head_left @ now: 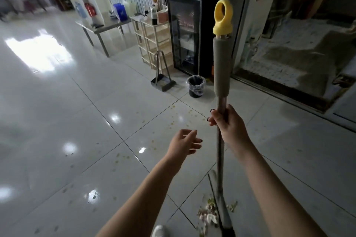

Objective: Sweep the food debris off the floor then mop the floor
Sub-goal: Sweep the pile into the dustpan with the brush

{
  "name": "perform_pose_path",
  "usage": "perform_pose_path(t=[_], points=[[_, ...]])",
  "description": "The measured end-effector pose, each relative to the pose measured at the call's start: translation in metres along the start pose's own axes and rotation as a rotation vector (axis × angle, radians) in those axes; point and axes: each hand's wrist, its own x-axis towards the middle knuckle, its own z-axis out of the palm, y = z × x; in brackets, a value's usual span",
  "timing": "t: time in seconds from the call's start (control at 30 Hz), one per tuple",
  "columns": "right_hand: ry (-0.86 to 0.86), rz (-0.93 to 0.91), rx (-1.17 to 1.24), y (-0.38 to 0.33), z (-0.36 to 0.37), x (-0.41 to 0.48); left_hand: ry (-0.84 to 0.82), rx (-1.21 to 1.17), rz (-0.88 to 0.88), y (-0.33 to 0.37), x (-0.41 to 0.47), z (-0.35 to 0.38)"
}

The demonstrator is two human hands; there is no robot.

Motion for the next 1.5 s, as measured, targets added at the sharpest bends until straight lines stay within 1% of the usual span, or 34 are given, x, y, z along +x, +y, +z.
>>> perform_pose_path(t=[0.13, 0.27, 0.4, 0.57, 0.7, 0.87, 1.07, 1.27, 1.37, 1.5], points=[[0.005, -0.017, -0.017, 0.004, 0.029, 0.022, 0.049, 0.017, 0.091, 0.009, 0.017, -0.046], [0.027, -0.005, -0.040, 0.011, 0.054, 0.062, 0.050, -0.019, 0.164, 0.030, 0.051, -0.088], [0.034, 0.015, -0.079, 0.007, 0.092, 0.116, 0.025, -0.023, 0.255, 0.068, 0.093, -0.142], [0.061, -0.021, -0.121, -0.010, 0.153, 0.181, 0.058, -0.059, 0.383, 0.126, 0.148, -0.217], [0.027, -0.061, -0.157, -0.020, 0.200, 0.227, 0.097, -0.110, 0.436, 0.151, 0.189, -0.270], [0.013, -0.059, -0.191, -0.026, 0.240, 0.292, 0.156, -0.187, 0.438, 0.168, 0.240, -0.317], [0.023, -0.039, -0.155, -0.006, 0.287, 0.373, 0.180, -0.145, 0.424, 0.187, 0.315, -0.365], [0.053, 0.009, -0.090, 0.009, 0.325, 0.488, 0.208, -0.088, 0.431, 0.247, 0.408, -0.405], [0.067, -0.032, -0.132, 0.009, 0.352, 0.539, 0.213, -0.088, 0.460, 0.274, 0.449, -0.420], [0.016, -0.005, -0.103, 0.010, 0.387, 0.584, 0.192, -0.085, 0.446, 0.287, 0.494, -0.441]])
